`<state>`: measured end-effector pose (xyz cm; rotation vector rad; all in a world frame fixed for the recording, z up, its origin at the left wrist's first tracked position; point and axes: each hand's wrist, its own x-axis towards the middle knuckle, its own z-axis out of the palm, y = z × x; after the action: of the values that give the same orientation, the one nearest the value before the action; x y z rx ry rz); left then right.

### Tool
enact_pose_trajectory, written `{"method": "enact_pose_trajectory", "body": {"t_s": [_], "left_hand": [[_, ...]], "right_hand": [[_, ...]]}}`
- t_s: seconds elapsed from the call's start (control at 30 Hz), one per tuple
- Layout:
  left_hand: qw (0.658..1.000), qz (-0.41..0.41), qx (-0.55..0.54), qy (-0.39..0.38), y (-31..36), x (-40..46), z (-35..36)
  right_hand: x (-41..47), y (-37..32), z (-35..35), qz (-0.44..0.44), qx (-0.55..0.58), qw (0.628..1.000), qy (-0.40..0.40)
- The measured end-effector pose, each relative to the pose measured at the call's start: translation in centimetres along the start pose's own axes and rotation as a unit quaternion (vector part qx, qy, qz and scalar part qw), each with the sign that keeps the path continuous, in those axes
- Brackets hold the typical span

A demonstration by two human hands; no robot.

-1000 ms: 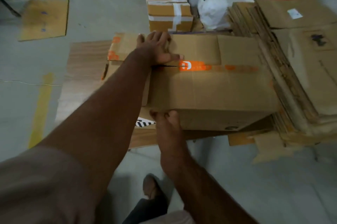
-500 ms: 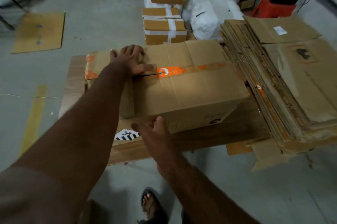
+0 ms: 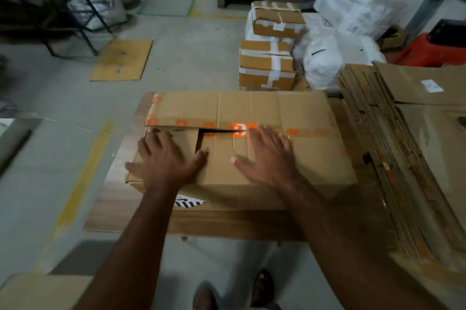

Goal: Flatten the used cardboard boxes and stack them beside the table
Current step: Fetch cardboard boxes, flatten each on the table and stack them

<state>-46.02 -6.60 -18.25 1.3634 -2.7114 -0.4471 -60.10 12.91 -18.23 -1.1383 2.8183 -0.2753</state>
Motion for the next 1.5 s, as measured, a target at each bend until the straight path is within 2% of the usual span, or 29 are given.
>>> {"method": "enact_pose_trajectory", "body": {"t_s": [0.23, 0.37, 0.53, 0.7, 0.87, 1.0, 1.17, 1.37, 1.5], "left_hand": [[0.999, 0.030, 0.042, -0.016, 1.9, 0.0, 0.1], [0.998, 0.019, 0.056, -0.017, 2.7, 0.3, 0.4], [0.995, -0.002, 0.088, -0.036, 3.3, 0.2, -0.1], [0.990, -0.021, 0.133, -0.044, 4.1, 0.4, 0.0], [0.976, -0.053, 0.209, -0.007, 6.3, 1.4, 0.0], [0.977, -0.039, 0.209, 0.015, 9.0, 1.8, -0.4], [0.960, 0.057, 0.275, 0.016, 9.3, 0.7, -2.9], [0.955, 0.058, 0.289, 0.010, 8.5, 1.0, -5.5], [0.954, 0.059, 0.294, 0.018, 7.8, 1.1, -7.0]], "right_hand": [[-3.8, 0.8, 1.3, 0.013, -0.024, 0.998, 0.057], [-1.1, 1.6, 0.6, -0.029, -0.060, 0.990, 0.121], [4.8, 0.4, -0.1, -0.078, -0.033, 0.992, 0.097], [7.4, 0.2, 2.1, -0.091, -0.059, 0.990, 0.093], [8.1, 0.0, 3.1, -0.104, -0.081, 0.982, 0.137], [8.1, 0.2, 3.3, -0.102, -0.052, 0.974, 0.193], [8.4, 0.5, 3.3, -0.103, -0.006, 0.968, 0.230], [8.6, 0.7, 3.0, -0.086, 0.088, 0.952, 0.279], [8.8, 0.7, 2.9, -0.080, 0.106, 0.944, 0.303]]}}
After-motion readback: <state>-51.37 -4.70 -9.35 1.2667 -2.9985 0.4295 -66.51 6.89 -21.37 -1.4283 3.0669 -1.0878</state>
